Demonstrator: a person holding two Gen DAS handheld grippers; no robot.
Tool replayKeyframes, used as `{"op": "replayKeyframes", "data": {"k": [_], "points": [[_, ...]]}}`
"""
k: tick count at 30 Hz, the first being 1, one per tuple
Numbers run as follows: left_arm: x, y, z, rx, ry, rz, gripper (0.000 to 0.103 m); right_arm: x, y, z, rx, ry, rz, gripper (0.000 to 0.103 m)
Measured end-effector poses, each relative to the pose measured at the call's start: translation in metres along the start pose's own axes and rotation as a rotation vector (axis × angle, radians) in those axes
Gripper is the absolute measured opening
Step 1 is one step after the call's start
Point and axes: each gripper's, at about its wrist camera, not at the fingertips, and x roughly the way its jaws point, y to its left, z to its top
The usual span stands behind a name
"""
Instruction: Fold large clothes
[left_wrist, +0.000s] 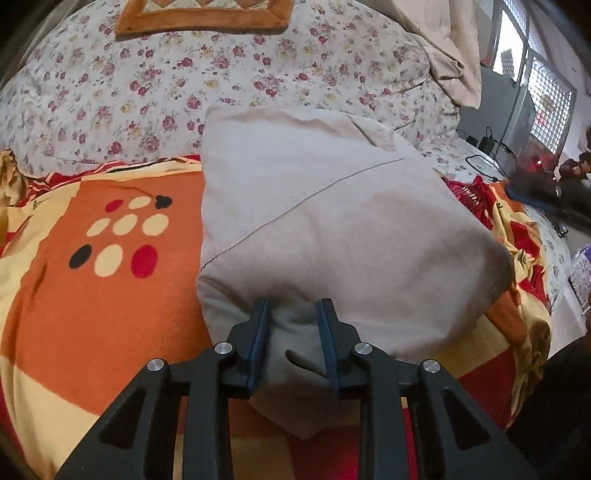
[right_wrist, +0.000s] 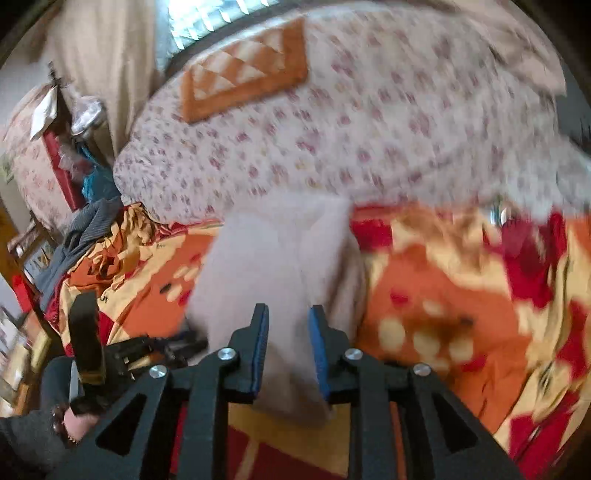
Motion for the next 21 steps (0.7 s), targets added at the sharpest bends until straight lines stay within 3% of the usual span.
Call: {"op": "replayKeyframes", "data": {"k": [1, 3, 5, 6, 10, 12, 15, 18, 21], "points": [[0.000, 0.001, 0.001, -0.004, 0.001, -0.005, 0.020, 0.006, 0.007, 0.002, -0.028, 0.005, -0.009, 0.023], [0.000, 0.003, 0.001, -0.016, 0.002, -0.024, 0.020, 0.034, 0.014, -0.003, -0.064, 0.060, -0.019, 0.013], [0.000, 0.006, 0.001, -0.036, 0.004, -0.050, 0.020, 0.083, 0.000, -0.022, -0.039, 0.240, -0.141, 0.004], [0.000, 0.007, 0.001, -0.046, 0.008, -0.066, 0.020, 0.091, -0.006, -0.030, -0.020, 0.276, -0.149, 0.003], [-0.011, 0.008, 0.013, -0.073, 0.008, -0.078, 0.020, 0.077, -0.006, -0.016, 0.005, 0.265, -0.149, 0.003], [-0.026, 0.014, 0.034, -0.102, -0.036, -0.117, 0.020, 0.061, -0.001, 0.007, -0.005, 0.199, -0.154, 0.003], [-0.034, 0.024, 0.079, -0.135, -0.094, -0.095, 0.020, 0.049, 0.007, 0.054, 0.000, 0.084, -0.211, 0.007], [-0.016, 0.035, 0.134, -0.190, -0.088, -0.037, 0.021, 0.068, 0.013, 0.103, 0.044, 0.019, -0.221, 0.007], [0.018, 0.046, 0.170, -0.254, -0.041, -0.029, 0.021, 0.116, 0.010, 0.128, 0.109, 0.087, -0.200, 0.007]]}}
